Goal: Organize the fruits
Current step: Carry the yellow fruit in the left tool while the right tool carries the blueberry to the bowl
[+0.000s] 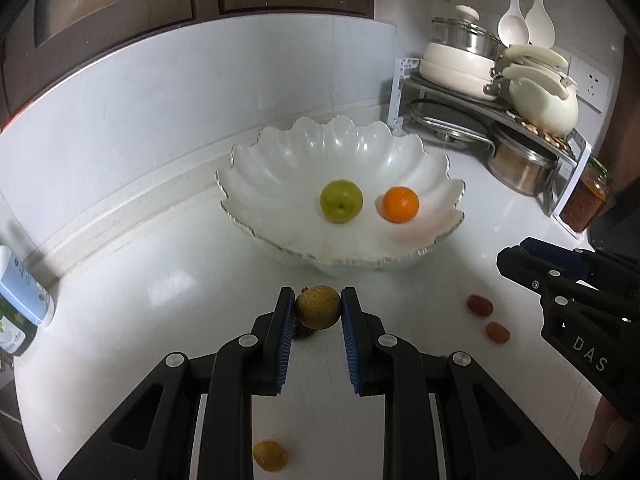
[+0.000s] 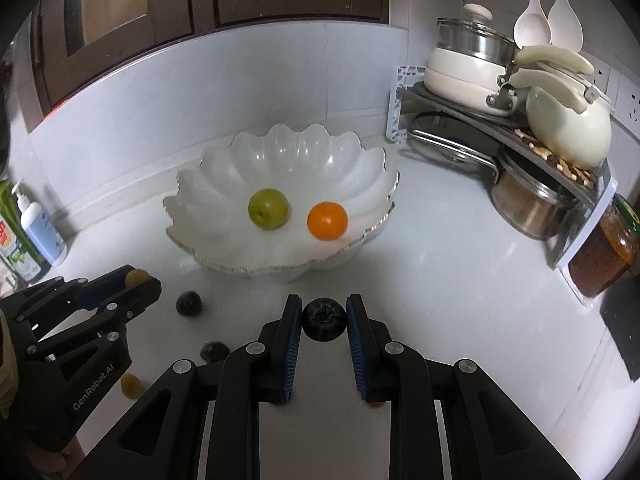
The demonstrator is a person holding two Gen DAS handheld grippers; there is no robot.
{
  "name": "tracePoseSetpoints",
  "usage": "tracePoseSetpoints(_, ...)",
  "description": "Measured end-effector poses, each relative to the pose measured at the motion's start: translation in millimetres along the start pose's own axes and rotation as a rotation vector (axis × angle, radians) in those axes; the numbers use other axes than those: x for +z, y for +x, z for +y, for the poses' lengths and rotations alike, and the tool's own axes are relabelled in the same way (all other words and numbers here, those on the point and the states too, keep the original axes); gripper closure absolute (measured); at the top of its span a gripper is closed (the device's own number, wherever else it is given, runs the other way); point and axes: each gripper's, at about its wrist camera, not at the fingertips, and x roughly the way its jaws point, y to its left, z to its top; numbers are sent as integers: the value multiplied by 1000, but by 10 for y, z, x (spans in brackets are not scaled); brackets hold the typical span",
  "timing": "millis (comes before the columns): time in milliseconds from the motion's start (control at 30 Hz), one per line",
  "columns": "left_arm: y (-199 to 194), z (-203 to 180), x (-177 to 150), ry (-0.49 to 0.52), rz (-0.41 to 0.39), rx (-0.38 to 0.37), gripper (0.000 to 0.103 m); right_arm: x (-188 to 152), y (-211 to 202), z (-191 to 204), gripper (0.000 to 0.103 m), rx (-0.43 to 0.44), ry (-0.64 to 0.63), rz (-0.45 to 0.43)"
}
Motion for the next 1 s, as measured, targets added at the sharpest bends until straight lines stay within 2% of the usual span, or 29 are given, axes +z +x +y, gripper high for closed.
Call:
tracePoseSetpoints(533, 191, 135, 467, -3, -23, 6, 79, 507, 153, 6, 79, -12, -7, -46)
tracePoseSetpoints(1000, 509, 252, 835, -17, -19, 11, 79, 884, 423, -19, 79, -20, 0, -53)
